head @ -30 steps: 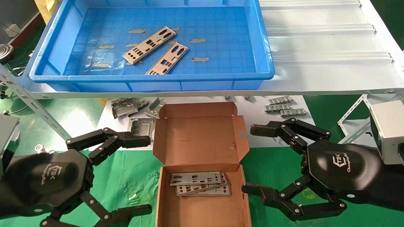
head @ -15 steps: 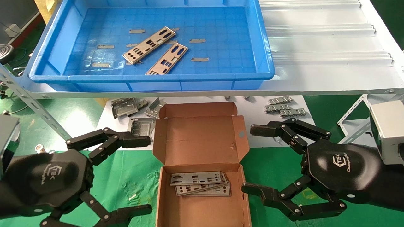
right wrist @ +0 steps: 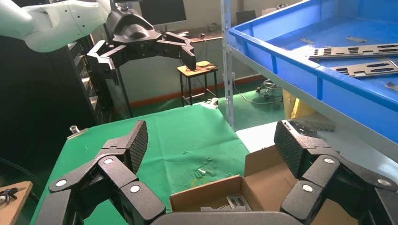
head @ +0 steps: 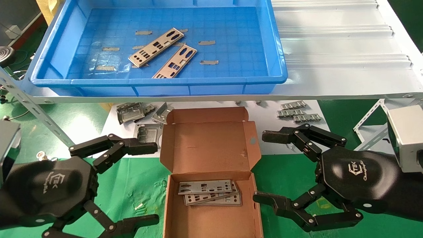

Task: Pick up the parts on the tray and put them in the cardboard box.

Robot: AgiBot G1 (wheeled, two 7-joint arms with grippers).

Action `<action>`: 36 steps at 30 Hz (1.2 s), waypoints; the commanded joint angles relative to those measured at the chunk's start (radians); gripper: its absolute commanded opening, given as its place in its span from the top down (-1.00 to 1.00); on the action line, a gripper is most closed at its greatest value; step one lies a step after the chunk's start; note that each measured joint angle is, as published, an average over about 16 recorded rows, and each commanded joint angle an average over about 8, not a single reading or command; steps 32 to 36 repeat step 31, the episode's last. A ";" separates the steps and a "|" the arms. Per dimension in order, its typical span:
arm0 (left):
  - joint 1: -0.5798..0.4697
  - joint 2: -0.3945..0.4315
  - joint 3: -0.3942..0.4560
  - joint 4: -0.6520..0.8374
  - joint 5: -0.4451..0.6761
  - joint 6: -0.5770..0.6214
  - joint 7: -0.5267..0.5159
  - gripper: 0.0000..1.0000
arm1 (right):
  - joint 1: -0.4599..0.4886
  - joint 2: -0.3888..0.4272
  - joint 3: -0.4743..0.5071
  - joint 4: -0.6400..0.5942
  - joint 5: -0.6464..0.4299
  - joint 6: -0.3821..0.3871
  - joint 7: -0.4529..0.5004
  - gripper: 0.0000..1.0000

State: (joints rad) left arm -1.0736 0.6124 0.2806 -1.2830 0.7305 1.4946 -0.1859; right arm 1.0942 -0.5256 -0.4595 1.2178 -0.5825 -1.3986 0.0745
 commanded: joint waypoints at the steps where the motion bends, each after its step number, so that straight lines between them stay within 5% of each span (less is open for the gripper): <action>1: 0.000 0.000 0.000 0.000 0.000 0.000 0.000 -1.00 | 0.000 0.000 0.000 0.000 0.000 0.000 0.000 -1.00; 36: 0.000 0.000 0.000 0.000 0.000 0.000 0.000 -1.00 | 0.000 0.000 0.000 0.000 0.000 0.000 0.000 -1.00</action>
